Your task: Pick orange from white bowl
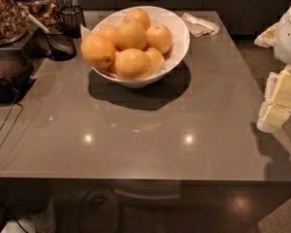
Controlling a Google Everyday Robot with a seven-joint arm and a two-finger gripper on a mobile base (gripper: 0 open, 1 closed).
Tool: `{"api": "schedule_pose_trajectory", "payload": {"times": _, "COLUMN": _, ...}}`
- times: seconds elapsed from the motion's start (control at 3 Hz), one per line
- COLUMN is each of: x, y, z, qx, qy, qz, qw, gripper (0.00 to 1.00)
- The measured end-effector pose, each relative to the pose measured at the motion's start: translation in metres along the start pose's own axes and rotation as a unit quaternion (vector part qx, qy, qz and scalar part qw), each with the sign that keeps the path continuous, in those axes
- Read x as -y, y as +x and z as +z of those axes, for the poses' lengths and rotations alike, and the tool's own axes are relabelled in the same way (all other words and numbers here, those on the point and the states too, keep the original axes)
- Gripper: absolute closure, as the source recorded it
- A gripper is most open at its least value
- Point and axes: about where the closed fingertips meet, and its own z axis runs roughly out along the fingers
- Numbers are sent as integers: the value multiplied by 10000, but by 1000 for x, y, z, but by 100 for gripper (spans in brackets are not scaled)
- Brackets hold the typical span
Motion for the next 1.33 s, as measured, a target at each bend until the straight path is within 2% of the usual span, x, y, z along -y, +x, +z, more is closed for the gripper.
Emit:
{"api": "schedule_pose_trajectory", "payload": {"times": 0.33, "x": 0, "y": 0, "z": 0, "qx": 0, "qy": -1, "qz": 1, "qw": 10000, "gripper": 0}}
{"api": "schedule_pose_trajectory", "payload": {"times": 0.67, "x": 6, "y": -6, "z": 0, "qx": 42, "qy": -174, "qz": 203, "qw": 9996, "gripper": 0}}
{"api": "schedule_pose_trajectory", "payload": {"times": 1.0, "x": 23, "y": -18, "z": 4, "qx": 190, "qy": -488, "qz": 615, "qw": 9967, "gripper": 0}}
{"api": "schedule_pose_trajectory", "payload": {"times": 1.33, "x": 44, "y": -39, "z": 6, "qx": 315, "qy": -656, "qz": 713, "qw": 9948, "gripper": 0}}
